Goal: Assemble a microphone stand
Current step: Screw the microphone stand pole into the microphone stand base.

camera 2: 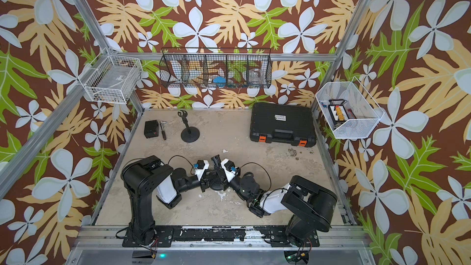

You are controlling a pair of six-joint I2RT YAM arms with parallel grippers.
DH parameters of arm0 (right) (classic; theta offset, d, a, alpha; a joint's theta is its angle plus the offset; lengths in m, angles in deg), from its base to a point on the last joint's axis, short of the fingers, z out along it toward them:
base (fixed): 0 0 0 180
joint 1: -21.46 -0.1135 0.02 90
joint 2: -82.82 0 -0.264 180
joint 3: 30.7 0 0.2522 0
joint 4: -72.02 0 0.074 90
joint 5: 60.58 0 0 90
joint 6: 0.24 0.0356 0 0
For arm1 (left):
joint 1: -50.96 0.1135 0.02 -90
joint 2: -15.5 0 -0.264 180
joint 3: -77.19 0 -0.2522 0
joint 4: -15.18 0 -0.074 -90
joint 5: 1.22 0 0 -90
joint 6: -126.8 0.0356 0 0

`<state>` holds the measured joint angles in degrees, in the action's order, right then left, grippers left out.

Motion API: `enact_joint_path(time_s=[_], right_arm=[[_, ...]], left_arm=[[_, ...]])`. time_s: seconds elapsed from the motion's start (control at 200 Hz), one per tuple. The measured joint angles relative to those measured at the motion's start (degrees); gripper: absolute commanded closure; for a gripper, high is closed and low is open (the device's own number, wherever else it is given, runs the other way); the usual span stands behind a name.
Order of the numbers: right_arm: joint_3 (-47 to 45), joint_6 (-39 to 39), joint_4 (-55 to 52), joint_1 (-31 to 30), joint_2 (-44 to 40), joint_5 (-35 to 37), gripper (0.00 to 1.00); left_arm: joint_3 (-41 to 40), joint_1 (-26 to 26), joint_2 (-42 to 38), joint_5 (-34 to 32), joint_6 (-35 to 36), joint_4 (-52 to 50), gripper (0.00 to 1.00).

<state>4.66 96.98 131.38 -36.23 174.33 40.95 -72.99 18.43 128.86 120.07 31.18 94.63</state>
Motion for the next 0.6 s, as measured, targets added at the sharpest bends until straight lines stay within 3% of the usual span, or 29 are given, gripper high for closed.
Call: enact_joint_path(time_s=[0.22, 0.345, 0.42, 0.475, 0.601], right_arm=[[2.1, 1.9, -2.5, -1.9, 0.5, 6.1, 1.00], [2.6, 2.5, -2.8, -1.9, 0.9, 6.6, 1.00], [2.9, 2.8, -2.8, -1.8, 1.2, 6.8, 1.00], [3.0, 2.9, -2.9, -1.8, 1.3, 6.8, 0.92], [2.8, 3.0, -4.7, -1.4, -0.2, 5.5, 0.55]], left_arm=[[0.5, 0.0, 0.1, -0.9, -0.2, 0.0, 0.62], [0.7, 0.0, 0.7, -0.3, -0.4, 0.3, 0.78], [0.8, 0.0, 1.1, 0.4, 0.9, 0.9, 0.80], [0.8, 0.0, 1.4, 0.5, 1.5, 1.3, 0.81], [0.7, 0.0, 1.6, 0.6, 2.6, 1.6, 0.84]])
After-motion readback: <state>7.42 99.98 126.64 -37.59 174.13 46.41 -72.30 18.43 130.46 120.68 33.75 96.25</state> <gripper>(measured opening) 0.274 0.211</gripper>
